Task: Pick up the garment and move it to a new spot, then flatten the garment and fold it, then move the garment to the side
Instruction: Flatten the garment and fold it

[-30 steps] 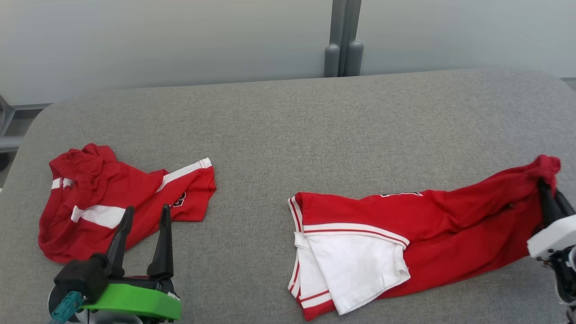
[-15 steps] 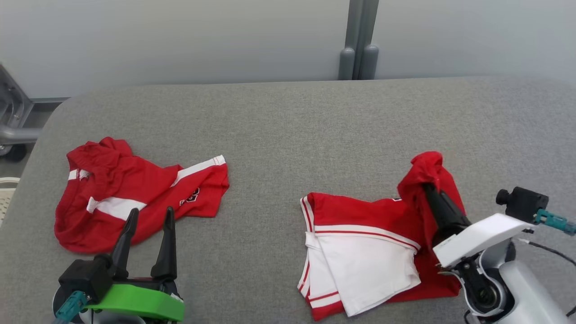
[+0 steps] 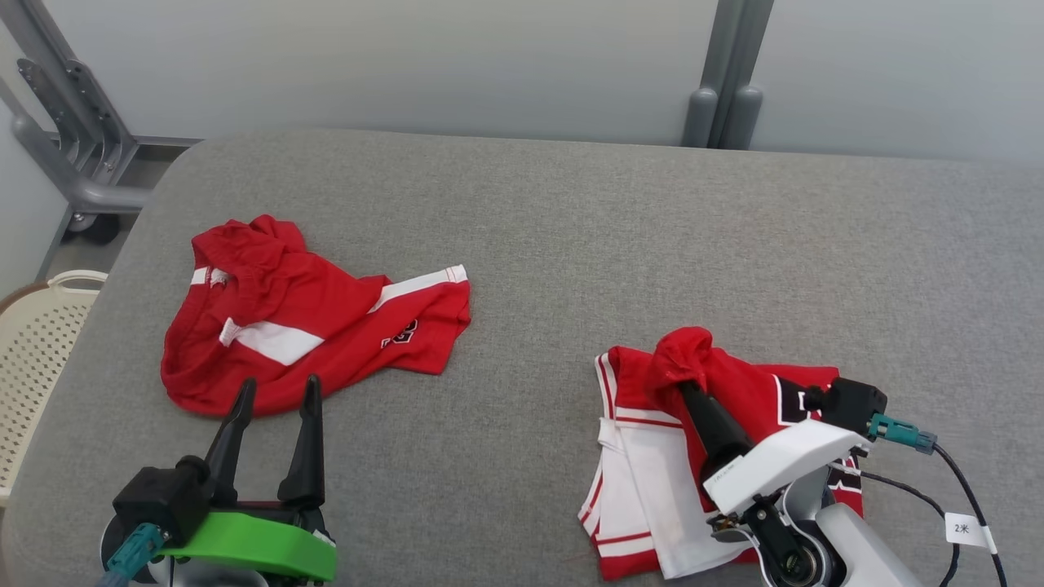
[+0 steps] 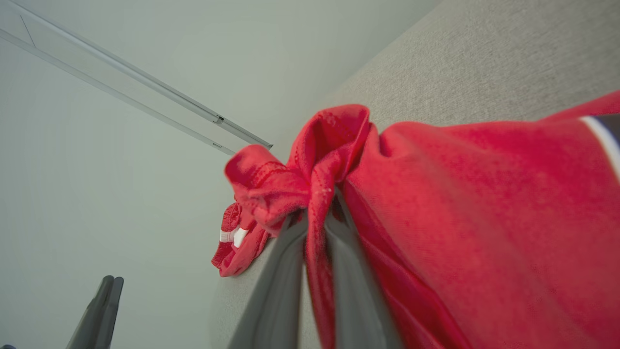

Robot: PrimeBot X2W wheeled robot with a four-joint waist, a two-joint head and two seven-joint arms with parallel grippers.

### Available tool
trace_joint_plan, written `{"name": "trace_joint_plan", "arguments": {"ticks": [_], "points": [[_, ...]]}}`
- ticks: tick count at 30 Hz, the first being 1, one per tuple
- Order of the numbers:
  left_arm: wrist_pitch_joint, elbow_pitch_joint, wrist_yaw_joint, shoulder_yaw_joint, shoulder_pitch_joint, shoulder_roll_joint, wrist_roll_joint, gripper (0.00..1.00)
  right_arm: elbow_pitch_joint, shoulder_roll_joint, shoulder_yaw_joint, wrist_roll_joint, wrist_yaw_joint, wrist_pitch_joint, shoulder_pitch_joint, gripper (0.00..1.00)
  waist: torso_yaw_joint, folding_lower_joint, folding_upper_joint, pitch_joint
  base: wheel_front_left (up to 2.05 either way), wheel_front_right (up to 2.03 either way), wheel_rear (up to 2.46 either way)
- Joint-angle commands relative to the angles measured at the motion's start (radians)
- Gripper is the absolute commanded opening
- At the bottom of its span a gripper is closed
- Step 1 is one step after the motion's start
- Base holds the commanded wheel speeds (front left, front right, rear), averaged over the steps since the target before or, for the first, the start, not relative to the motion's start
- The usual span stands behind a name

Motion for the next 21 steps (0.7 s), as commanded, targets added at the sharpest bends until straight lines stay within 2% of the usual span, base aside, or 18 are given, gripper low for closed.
{"name": "trace_joint_plan", "arguments": {"ticks": [1, 9, 10, 11, 12, 13, 21], "points": [[-0.005, 0.001, -0.002, 0.003, -0.016, 0.007, 0.000, 1.00, 0.011, 0.000, 0.008, 0.008, 0.000, -0.009, -0.015, 0.00, 0.016, 0.0000, 0.0000, -0.001, 0.00, 0.00, 0.00], [-0.005, 0.002, 0.001, -0.001, -0.021, 0.009, -0.002, 1.00, 0.120, 0.017, 0.056, 0.024, 0.000, -0.045, -0.057, 0.00, 0.034, 0.0000, 0.0000, 0.003, 0.00, 0.00, 0.00], [-0.006, 0.003, 0.002, -0.001, -0.021, 0.010, -0.003, 1.00, 0.137, 0.017, 0.061, 0.024, 0.000, -0.043, -0.061, 0.15, 0.034, 0.0000, 0.0000, 0.004, 0.00, 0.00, 0.00], [-0.006, 0.004, 0.002, 0.000, -0.020, 0.010, -0.004, 1.00, 0.149, 0.016, 0.068, 0.019, 0.000, -0.044, -0.066, 0.39, 0.033, 0.0000, 0.0000, 0.004, 0.00, 0.00, 0.00], [-0.006, 0.005, 0.002, 0.001, -0.020, 0.011, -0.005, 1.00, 0.159, 0.017, 0.072, 0.022, 0.000, -0.046, -0.072, 0.87, 0.032, 0.0000, 0.0000, 0.004, 0.00, 0.00, 0.00], [-0.007, 0.006, 0.003, 0.002, -0.020, 0.011, -0.006, 1.00, 0.169, 0.017, 0.077, 0.025, 0.000, -0.045, -0.076, 1.00, 0.031, 0.0000, 0.0000, 0.004, 0.00, 0.00, 0.00], [-0.009, 0.006, 0.008, 0.001, -0.017, 0.011, -0.008, 1.00, 0.149, 0.004, 0.131, 0.077, 0.000, -0.040, -0.086, 1.00, 0.015, 0.0000, 0.0000, -0.001, 0.00, 0.00, 0.00]]}}
